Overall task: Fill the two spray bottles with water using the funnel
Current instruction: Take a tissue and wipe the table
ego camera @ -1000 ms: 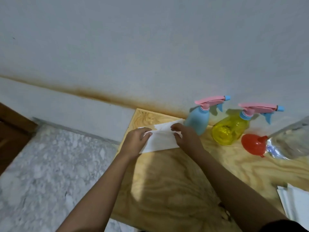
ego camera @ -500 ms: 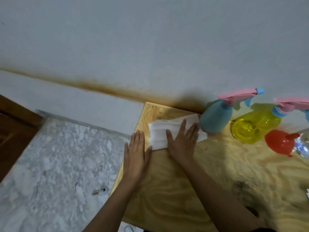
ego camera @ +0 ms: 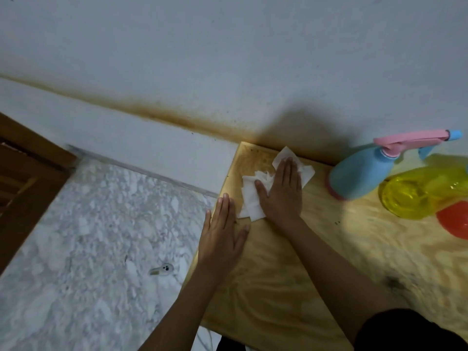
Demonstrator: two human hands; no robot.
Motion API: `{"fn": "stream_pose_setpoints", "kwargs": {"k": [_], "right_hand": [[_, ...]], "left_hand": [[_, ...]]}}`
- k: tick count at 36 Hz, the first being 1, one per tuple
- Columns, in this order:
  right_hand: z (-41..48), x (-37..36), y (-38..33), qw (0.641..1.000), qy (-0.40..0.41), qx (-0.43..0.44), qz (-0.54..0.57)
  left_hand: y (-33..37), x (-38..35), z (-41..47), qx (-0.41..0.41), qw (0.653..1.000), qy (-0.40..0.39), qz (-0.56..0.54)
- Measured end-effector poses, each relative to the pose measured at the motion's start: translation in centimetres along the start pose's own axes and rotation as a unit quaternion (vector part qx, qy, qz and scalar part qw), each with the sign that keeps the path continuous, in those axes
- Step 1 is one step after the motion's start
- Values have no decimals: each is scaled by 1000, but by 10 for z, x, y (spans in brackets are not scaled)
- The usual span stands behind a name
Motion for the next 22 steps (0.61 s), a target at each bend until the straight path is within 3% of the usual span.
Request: {"fn": "stream_pose_setpoints", "kwargs": {"k": [13, 22], "right_hand": [[6, -8, -14, 980, -63, 185, -30], [-18, -8, -3, 960, -81, 266, -38]], "left_hand": [[-18, 0, -21, -23, 1000, -1, 13], [-23, -2, -21, -23, 999, -20, 26]]}}
Point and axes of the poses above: each hand's wrist, its own z-axis towards the middle knuckle, its own x-axis out of the back of the hand, y = z × x, the point moved 2 cm from there along z, towards the middle knuckle, and after that the axes turned 13 degrees about -y, right-handed, at the moved point
